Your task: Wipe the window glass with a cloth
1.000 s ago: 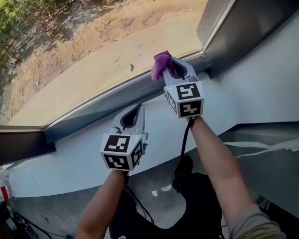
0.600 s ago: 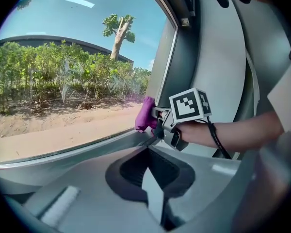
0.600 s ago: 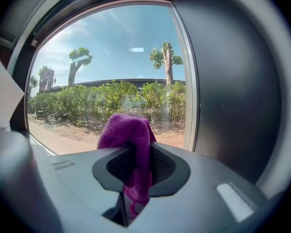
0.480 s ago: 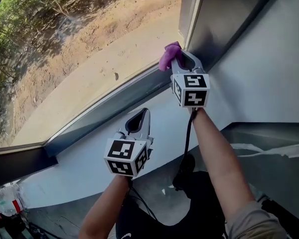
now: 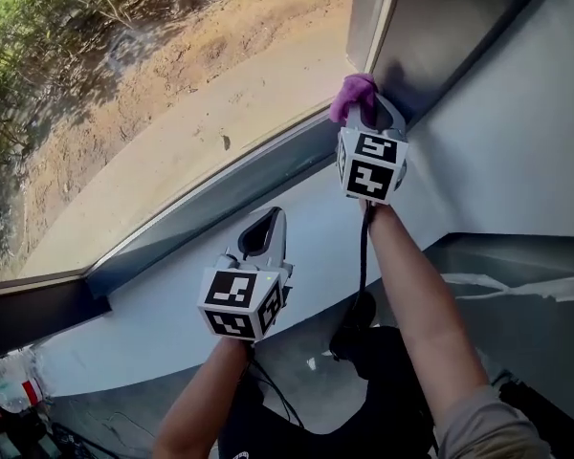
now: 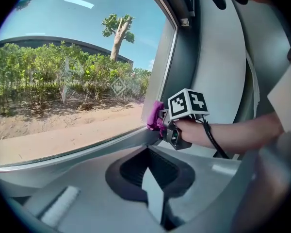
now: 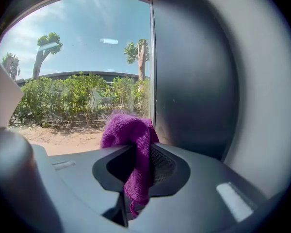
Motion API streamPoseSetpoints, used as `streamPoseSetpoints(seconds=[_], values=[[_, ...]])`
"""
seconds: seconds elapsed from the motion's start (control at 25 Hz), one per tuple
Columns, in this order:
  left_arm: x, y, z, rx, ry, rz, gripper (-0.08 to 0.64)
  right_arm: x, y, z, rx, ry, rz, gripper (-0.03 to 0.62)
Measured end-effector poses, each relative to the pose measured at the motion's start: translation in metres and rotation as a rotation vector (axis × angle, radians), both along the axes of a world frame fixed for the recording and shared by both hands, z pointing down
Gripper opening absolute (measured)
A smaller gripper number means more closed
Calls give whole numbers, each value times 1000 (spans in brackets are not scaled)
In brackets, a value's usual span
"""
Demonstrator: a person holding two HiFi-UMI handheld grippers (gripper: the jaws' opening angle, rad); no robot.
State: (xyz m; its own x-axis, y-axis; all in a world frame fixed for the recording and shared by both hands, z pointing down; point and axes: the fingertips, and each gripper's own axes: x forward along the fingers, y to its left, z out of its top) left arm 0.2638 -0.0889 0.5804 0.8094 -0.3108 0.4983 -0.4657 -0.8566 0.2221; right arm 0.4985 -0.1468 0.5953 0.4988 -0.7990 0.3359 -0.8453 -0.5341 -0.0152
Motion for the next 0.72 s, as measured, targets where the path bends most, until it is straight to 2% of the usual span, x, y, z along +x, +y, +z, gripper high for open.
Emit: streamPoseSetpoints(seconds=[0.08, 0.16, 0.36, 0.72], values=[[-16, -5, 0, -6, 4, -17, 0, -15, 5, -6, 8, 5, -19, 87], [-41, -12, -3, -10, 8, -40, 0, -46, 5, -17, 28, 19, -71, 87], [-129, -31, -18, -6, 16, -101, 0, -168, -5, -44, 73, 10, -207, 87], [-307, -56, -32, -2, 13, -188, 0, -385, -27, -59, 65, -9, -356, 87]])
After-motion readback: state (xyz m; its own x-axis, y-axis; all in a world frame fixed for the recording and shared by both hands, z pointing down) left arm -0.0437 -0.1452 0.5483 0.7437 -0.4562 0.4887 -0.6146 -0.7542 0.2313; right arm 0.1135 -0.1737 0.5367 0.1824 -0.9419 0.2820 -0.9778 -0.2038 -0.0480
